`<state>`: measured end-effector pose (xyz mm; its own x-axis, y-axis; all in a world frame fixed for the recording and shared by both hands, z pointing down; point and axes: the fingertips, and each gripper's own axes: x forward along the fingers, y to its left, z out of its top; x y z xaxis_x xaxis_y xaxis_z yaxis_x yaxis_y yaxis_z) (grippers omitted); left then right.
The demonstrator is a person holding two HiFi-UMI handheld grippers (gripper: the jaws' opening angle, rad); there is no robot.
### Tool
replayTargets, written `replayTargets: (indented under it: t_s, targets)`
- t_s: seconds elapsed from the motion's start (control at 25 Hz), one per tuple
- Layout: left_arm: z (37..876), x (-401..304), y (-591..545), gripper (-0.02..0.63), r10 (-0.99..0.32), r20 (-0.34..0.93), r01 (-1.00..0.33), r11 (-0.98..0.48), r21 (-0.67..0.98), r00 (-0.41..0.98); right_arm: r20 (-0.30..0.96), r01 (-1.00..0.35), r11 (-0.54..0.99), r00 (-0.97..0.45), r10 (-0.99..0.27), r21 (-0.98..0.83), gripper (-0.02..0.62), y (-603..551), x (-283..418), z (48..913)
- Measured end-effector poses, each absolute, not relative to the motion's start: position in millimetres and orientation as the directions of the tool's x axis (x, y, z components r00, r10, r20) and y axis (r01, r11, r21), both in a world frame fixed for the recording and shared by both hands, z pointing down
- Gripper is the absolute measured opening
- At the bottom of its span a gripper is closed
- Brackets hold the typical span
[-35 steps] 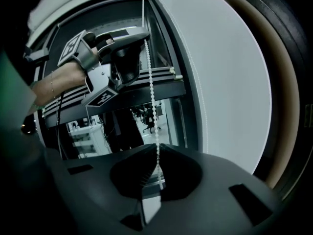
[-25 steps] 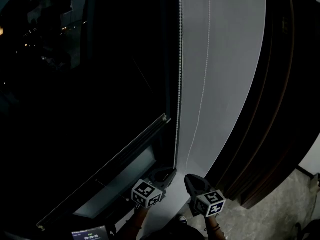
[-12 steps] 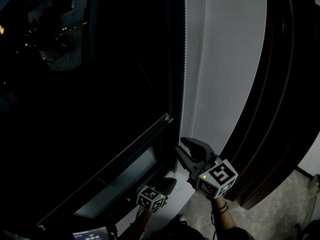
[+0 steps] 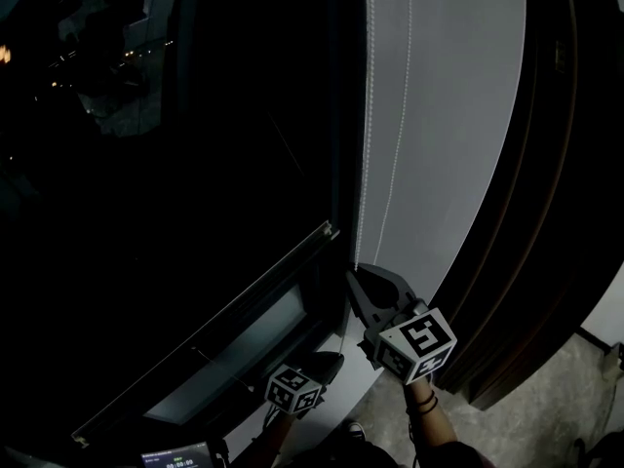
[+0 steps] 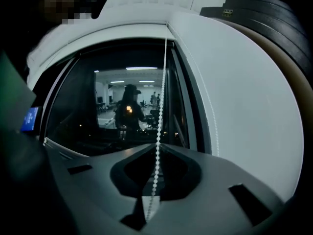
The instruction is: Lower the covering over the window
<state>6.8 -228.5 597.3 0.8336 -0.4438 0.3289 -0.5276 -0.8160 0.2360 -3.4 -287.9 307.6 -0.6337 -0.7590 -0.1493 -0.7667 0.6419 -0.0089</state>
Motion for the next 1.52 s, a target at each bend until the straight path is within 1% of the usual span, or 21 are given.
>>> replayTargets:
  t_s: [0.08, 0.16, 0.28, 0.4, 0.52, 0.6, 0.68, 0.76, 0.88, 1.0, 1.04, 1.08, 1.12, 1.16, 1.24, 1.4, 1.52]
  targets:
    - [610.9, 2.8, -218.0, 0.003, -0.427, 0.374, -0.521, -0.829, 0.201, 0.823, -0.148, -0.778, 0.628, -0.619, -0.772, -0.024, 0.021, -287.6, 1.4, 323.5]
    - [616.7, -3.1, -211.9, 0.003, -0.432, 0.372, -0.526, -0.827, 0.200, 0.821, -0.169, -0.776, 0.626, -0.609, -0.775, -0.076, 0.021, -284.1, 9.2, 331.4]
    - [598.6, -8.9, -215.8, 0.005, -0.468, 0.293, -0.538, -0.808, 0.239, 0.834, -0.200, -0.763, 0.633, -0.606, -0.770, -0.127, 0.021, -280.7, 17.3, 331.9]
    - [557.5, -14.6, -225.8, 0.005, -0.518, 0.199, -0.552, -0.810, 0.199, 0.832, -0.213, -0.755, 0.641, -0.610, -0.763, -0.134, 0.021, -280.5, 17.3, 332.2]
    - [517.6, -20.2, -235.1, 0.005, -0.537, 0.086, -0.544, -0.826, 0.148, 0.839, -0.242, -0.736, 0.656, -0.614, -0.751, -0.170, 0.021, -279.4, 16.7, 330.4]
    - [484.7, -25.9, -238.2, 0.005, -0.552, 0.025, -0.551, -0.828, 0.106, 0.833, -0.186, -0.751, 0.643, -0.617, -0.765, -0.151, 0.021, -282.4, 15.5, 345.8]
    - [449.8, -32.4, -240.1, 0.005, -0.578, -0.015, -0.576, -0.815, 0.066, 0.816, -0.082, -0.768, 0.627, -0.622, -0.779, -0.129, 0.021, -284.8, 10.1, 380.6]
    - [421.2, -35.4, -242.1, 0.005, -0.587, -0.065, -0.585, -0.810, 0.048, 0.807, 0.026, -0.766, 0.621, -0.633, -0.774, -0.168, 0.021, -280.8, 2.0, 426.2]
    - [387.6, -30.4, -242.4, 0.005, -0.557, -0.133, -0.558, -0.829, 0.037, 0.820, 0.142, -0.758, 0.601, -0.643, -0.752, -0.252, 0.021, -269.9, -5.8, 494.4]
    - [364.7, -19.4, -245.6, 0.005, -0.529, -0.179, -0.533, -0.846, 0.027, 0.830, 0.239, -0.769, 0.580, -0.636, -0.733, -0.267, 0.021, -261.7, -10.3, 552.9]
    - [360.3, -14.2, -247.7, 0.020, -0.522, -0.183, -0.528, -0.849, 0.023, 0.833, 0.274, -0.774, 0.575, -0.633, -0.724, -0.267, 0.021, -257.9, -11.5, 568.6]
    - [357.1, -8.5, -249.7, 0.055, -0.517, -0.183, -0.522, -0.852, 0.018, 0.837, 0.300, -0.775, 0.570, -0.631, -0.715, -0.272, 0.021, -253.8, -12.5, 581.0]
    - [354.6, -2.8, -251.2, 0.087, -0.509, -0.181, -0.516, -0.857, 0.013, 0.841, 0.313, -0.774, 0.567, -0.633, -0.708, -0.282, 0.021, -250.1, -13.3, 589.7]
    - [352.2, 2.5, -252.2, 0.101, -0.500, -0.181, -0.507, -0.862, 0.008, 0.847, 0.314, -0.771, 0.565, -0.636, -0.704, -0.294, 0.021, -247.2, -13.7, 594.6]
    - [346.8, 10.9, -253.6, 0.101, -0.483, -0.187, -0.492, -0.871, -0.001, 0.855, 0.314, -0.766, 0.563, -0.641, -0.700, -0.310, 0.021, -244.4, -13.5, 597.1]
    - [332.9, 22.0, -255.5, 0.101, -0.455, -0.216, -0.469, -0.883, -0.019, 0.864, 0.329, -0.776, 0.564, -0.631, -0.703, -0.283, 0.021, -246.5, -8.5, 596.5]
    - [329.9, 26.5, -257.4, 0.097, -0.449, -0.220, -0.468, -0.883, -0.038, 0.866, 0.316, -0.775, 0.556, -0.631, -0.708, -0.301, 0.021, -246.2, -4.6, 596.5]
